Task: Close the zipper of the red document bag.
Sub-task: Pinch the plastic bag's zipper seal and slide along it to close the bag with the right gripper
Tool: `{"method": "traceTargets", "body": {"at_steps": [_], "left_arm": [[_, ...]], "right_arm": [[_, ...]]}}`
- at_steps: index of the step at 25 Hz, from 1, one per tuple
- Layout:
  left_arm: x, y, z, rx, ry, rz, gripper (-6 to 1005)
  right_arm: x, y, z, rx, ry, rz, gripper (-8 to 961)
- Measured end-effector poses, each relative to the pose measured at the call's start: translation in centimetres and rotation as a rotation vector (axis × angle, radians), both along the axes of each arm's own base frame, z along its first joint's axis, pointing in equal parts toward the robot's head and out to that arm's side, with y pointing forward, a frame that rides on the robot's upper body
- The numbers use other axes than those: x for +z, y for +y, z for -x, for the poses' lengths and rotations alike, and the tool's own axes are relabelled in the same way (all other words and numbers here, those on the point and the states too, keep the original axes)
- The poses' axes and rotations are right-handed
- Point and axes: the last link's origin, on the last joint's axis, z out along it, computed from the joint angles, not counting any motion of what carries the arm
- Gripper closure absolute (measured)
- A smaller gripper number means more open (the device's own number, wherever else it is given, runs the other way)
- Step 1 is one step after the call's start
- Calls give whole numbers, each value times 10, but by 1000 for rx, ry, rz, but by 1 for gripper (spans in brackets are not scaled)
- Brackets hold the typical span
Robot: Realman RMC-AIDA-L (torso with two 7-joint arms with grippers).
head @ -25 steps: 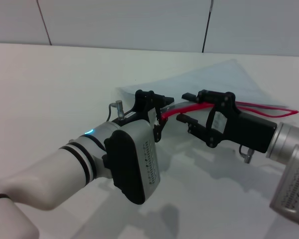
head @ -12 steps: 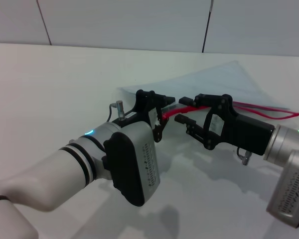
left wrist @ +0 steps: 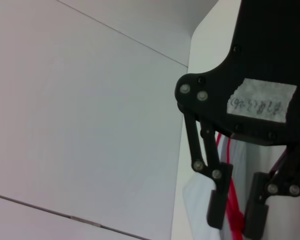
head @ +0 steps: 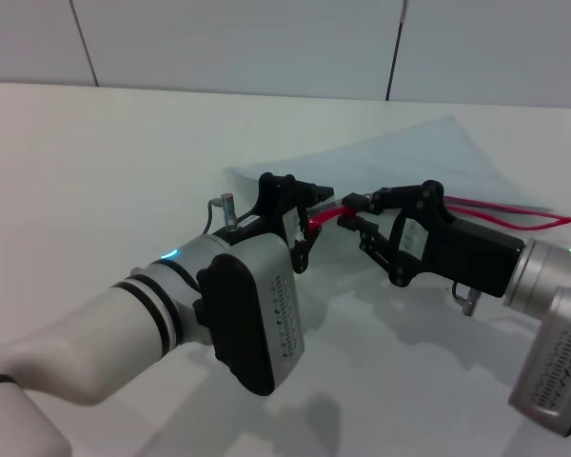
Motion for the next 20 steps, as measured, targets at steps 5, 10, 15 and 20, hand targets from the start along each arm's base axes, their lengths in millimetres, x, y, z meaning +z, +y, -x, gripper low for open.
{"method": "traceTargets", "body": {"at_steps": [5,10,15,20], "left_arm": [[0,0,0,1,-1,0,944],[0,0,0,1,-1,0,944],[-1,1,1,1,3,1,944],[-1,1,1,1,6,3,944]], "right_arm": [[-1,-1,1,13,-5,-1,775],[-2,-2,1,21,-10,-3,799],[-3,-2,1,23,-12,-2,806],[-3,-2,2,28,-15,1,812]]}}
